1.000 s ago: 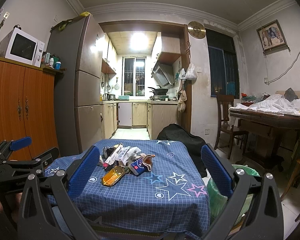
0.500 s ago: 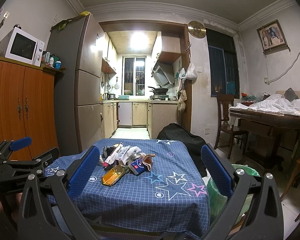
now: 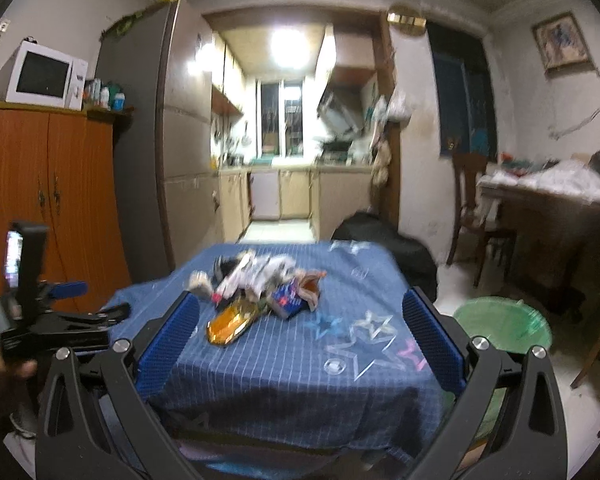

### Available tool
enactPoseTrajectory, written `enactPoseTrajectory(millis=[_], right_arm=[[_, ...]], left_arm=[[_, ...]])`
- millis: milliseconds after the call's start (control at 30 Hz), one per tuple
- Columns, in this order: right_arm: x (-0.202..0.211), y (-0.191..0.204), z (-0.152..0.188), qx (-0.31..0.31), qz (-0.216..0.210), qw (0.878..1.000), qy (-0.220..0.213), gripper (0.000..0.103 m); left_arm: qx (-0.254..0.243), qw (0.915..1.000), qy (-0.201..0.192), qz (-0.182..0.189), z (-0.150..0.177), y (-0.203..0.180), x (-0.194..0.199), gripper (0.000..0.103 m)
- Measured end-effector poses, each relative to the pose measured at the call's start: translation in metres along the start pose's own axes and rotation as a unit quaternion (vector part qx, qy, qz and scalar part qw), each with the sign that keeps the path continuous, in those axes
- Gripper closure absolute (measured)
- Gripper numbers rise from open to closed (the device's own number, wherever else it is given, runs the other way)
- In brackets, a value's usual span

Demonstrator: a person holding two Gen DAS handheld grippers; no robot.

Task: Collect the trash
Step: 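Grasp the gold box with the left tool while the right tool grasps the blue medicine box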

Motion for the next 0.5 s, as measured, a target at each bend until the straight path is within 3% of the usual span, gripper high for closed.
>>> enactPoseTrajectory(millis=[100,200,267,400,500], right_arm=[[-0.029,-0.004,0.016,-0.011,-0.011,0.999,0.04,0.005],[-0.051,-0.009,0.026,-0.032,-0.023,0.996,0.076,0.005],[-0.065,-0.015,0.032,-0.048,-0.032,0.993,0.1,0.005],[-0.088,-0.024,0.037,-0.062,-0.051,0.988,0.135,0.005],[-0.11,-0.028,0.039,-0.096,-0.09,0.978,0.164,0.009]], left_arm=[[0.013,0.9957,0.055,0.074,0.002,-0.005,-0.05,0.005],[0.012,0.9863,0.08,0.143,-0.011,-0.025,-0.092,0.006],[0.009,0.9813,0.094,0.168,-0.016,-0.039,-0.114,0.013],[0.01,0.971,0.147,0.189,-0.018,-0.058,-0.174,0.043],[0.032,0.9651,0.165,0.201,-0.014,-0.059,-0.195,0.053]])
Point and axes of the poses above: each gripper's, at about its wrist camera, not at the fingertips, and x roughly against the way its jaws point, y to its left, z to its underside, the point moved 6 cm from there along -x, roughly the way its jaws point, and after that the axes turned 4 degrees about -x, right-handed, at the moved point
